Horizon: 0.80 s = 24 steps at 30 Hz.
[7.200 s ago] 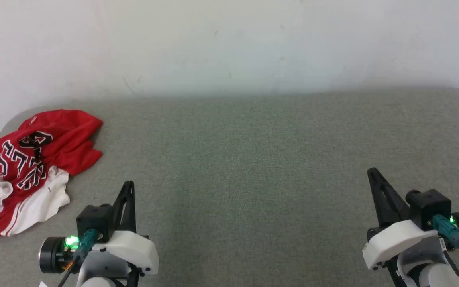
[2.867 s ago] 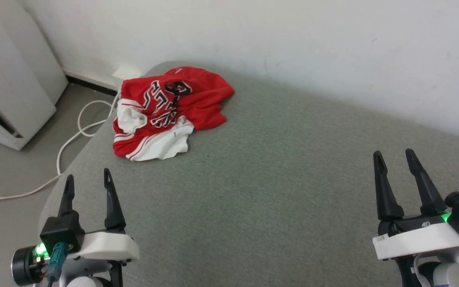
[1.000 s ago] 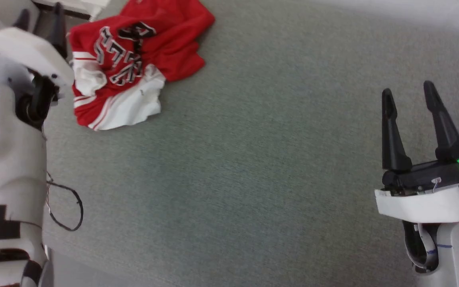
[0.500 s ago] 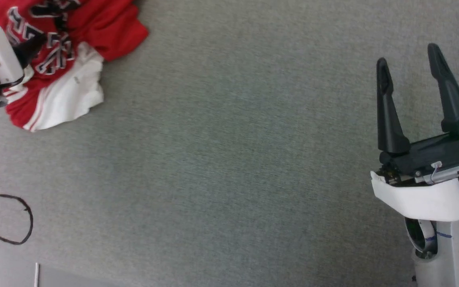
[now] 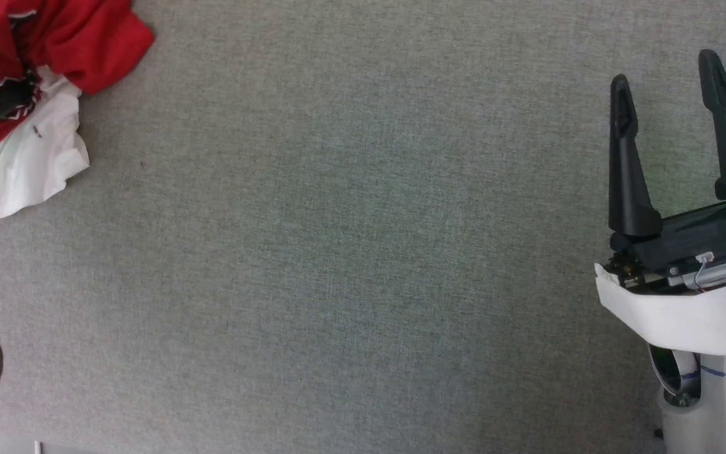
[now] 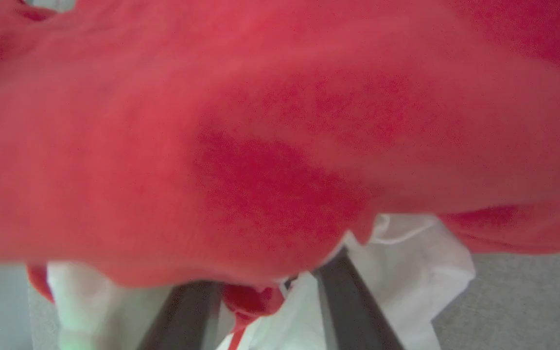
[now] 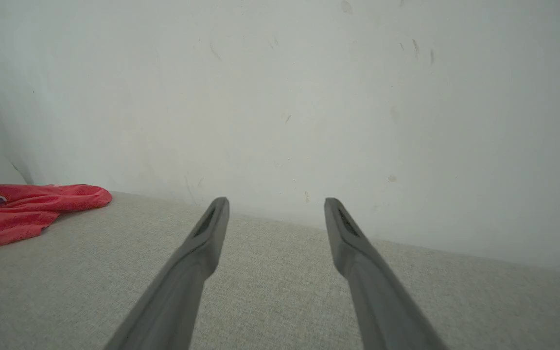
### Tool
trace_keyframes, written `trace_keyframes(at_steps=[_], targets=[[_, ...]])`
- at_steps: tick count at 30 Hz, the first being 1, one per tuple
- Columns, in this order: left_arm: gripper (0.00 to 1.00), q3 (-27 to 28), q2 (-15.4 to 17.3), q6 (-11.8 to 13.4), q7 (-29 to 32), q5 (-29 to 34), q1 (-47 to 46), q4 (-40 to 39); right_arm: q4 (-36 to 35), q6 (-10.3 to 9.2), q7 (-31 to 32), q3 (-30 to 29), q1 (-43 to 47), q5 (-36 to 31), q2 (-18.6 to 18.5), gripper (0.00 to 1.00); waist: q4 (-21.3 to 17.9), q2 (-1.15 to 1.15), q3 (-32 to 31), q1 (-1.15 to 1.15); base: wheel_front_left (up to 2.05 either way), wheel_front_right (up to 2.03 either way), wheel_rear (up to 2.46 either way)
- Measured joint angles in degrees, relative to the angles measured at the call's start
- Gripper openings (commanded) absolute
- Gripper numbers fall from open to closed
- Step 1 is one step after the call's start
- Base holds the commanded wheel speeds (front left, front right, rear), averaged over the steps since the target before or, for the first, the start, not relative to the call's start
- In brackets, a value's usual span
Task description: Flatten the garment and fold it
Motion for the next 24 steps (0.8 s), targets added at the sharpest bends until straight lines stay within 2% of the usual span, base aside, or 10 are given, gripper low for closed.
trace_keyframes(at_steps=[8, 13, 19, 24], targets=[[0.0, -5.12, 1.45, -0.05, -4.13, -1.46, -0.18, -0.66, 0.93, 0.0, 0.01, -0.45, 0.01, 0.53, -0.01, 1.0, 0.07, 0.0, -2.39, 0.01, 0.0, 0.0, 0.0], [0.0, -7.66, 4.23, -0.05, -7.94, -1.47, -0.49, -1.22, 2.54, 0.0, 0.0, -0.88, 1.12, 2.18, 0.0, 1.0, 0.14, 0.0, -5.76, 0.01, 0.0, 0.0, 0.0], [0.0, -12.05, 6.58, -0.04, -12.54, -0.96, -3.03, -7.56, 4.61, 0.0, 0.01, -2.55, 4.54, 4.88, 0.0, 1.0, 0.18, 0.0, -11.3, 0.01, 0.0, 0.0, 0.0], [0.0, -15.97, 6.78, -0.04, -15.07, -0.58, -4.86, -14.68, 5.77, 0.0, 0.0, -3.69, 7.7, 6.91, -0.01, 1.0, 0.18, 0.0, -16.59, 0.0, 0.0, 0.0, 0.0]])
